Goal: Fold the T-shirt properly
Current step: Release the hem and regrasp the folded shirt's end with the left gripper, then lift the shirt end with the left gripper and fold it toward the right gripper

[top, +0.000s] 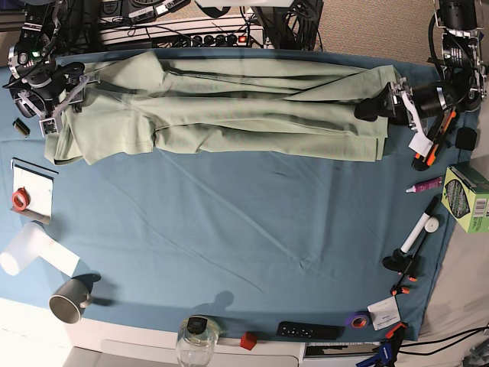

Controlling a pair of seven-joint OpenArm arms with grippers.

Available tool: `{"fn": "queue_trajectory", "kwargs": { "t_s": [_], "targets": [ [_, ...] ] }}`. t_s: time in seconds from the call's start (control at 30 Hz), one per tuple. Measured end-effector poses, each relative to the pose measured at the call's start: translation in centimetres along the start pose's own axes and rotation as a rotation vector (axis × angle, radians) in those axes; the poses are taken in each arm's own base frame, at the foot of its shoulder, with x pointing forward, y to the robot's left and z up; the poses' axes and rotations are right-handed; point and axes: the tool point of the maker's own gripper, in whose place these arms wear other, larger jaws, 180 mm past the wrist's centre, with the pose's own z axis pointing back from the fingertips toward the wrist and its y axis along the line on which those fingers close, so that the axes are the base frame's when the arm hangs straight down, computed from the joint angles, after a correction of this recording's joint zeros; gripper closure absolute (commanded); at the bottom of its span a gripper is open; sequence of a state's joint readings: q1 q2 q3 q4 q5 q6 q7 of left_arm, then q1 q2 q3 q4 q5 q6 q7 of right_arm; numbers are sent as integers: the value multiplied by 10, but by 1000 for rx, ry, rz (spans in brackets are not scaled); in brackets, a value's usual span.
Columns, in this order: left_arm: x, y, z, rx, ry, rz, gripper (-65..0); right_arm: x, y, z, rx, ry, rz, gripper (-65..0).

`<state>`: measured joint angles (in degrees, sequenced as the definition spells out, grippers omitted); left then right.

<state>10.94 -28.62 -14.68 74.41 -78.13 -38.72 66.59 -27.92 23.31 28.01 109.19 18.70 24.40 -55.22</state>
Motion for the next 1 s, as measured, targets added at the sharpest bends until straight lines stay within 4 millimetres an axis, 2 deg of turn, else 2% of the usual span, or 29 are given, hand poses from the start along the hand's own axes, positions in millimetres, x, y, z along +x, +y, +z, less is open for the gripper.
{"fn": "queue_trajectory", "kwargs": {
  "t_s": [0.1, 0.17, 0.23, 0.33, 0.57, 0.67, 0.77, 0.8, 0.9, 0.97, 1.0],
  "targets": [
    [-3, 0, 1, -2, 3, -2, -304, 0, 0, 0, 0, 0, 0, -270],
    [-4, -1, 1, -2, 8, -4, -261, 0, 0, 0, 0, 0, 0, -270],
    [-9, 1, 1, 9, 40, -22, -177, 0, 0, 0, 0, 0, 0, -270],
    [-12, 2, 1, 19, 60, -36, -6, 0, 0, 0, 0, 0, 0, -270],
    [-12, -6, 2, -16, 67, -39, 0, 0, 0, 0, 1, -1, 0, -270],
    [-28, -27, 5, -88, 157, -69, 0, 0, 0, 0, 0, -1, -1, -270],
    [-38, -50, -3, -114, 212, -136, 0, 0, 0, 0, 0, -1, 0, -270],
    [-35, -62, -7, -132, 213, -182, 0, 0, 0, 0, 0, -1, 0, -270],
    [-8, -96, -11, -175, 137, -313, 0, 2, 0, 0, -1, -8, 0, -270],
    [4, -102, -19, -132, 90, -385, 0, 3, 0, 0, -1, -11, -3, -270],
    [3, -105, -25, -121, 96, -408, 0, 4, 2, -1, 1, -20, -9, -270]
  ]
}}
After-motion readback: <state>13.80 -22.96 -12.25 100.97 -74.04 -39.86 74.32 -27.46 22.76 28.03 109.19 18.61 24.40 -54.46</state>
